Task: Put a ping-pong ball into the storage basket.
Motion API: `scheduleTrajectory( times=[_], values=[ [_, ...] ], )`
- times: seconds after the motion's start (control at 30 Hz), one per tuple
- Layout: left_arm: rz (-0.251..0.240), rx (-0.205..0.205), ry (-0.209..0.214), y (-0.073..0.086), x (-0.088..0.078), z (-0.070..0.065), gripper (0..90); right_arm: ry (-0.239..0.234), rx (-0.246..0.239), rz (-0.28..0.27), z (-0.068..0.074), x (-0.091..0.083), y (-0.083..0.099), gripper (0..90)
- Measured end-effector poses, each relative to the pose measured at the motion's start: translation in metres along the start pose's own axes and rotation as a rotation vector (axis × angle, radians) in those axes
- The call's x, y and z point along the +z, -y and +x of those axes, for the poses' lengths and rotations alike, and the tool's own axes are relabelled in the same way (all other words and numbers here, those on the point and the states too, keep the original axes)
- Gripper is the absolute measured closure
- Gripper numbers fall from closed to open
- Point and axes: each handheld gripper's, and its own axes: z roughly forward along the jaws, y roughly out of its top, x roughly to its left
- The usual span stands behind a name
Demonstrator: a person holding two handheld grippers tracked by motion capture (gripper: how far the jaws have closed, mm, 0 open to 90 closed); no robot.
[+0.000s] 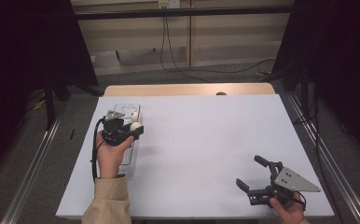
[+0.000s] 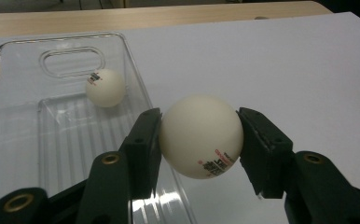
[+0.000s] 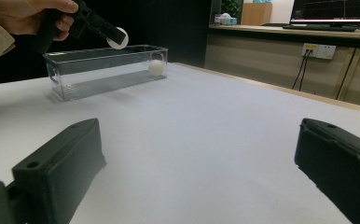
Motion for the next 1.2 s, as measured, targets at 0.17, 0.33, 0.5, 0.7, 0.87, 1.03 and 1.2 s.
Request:
scheduleTrajectory(
  times=[0.17, 0.33, 0.5, 0.7, 0.87, 1.03, 1.2],
  values=[
    [-0.001, -0.004, -0.018, 0.003, -0.005, 0.006, 51.2, 0.000, -0.003, -0.003, 0.000, 0.000, 0.000, 0.5],
    [-0.002, 0.000, -0.035, 0.004, -0.008, 0.009, 51.1, -0.003, -0.004, -0.002, 0.000, 0.001, 0.000, 0.5],
    [-0.002, 0.000, -0.054, 0.007, -0.010, 0.013, 51.2, -0.001, -0.002, -0.001, 0.000, 0.001, 0.000, 0.5],
    [-0.009, -0.012, -0.068, 0.010, -0.012, 0.019, 51.1, -0.002, -0.003, -0.001, 0.000, 0.001, 0.000, 0.5],
    [-0.015, -0.009, -0.078, 0.011, -0.015, 0.021, 51.1, -0.004, -0.003, -0.002, 0.001, 0.001, 0.000, 0.5],
    [-0.028, -0.010, -0.093, 0.014, -0.017, 0.022, 50.7, -0.003, -0.002, 0.000, 0.001, 0.001, 0.000, 0.5],
    [-0.050, -0.010, -0.109, 0.016, -0.019, 0.021, 39.5, -0.003, -0.002, -0.001, 0.001, 0.000, 0.000, 0.5]
  ],
)
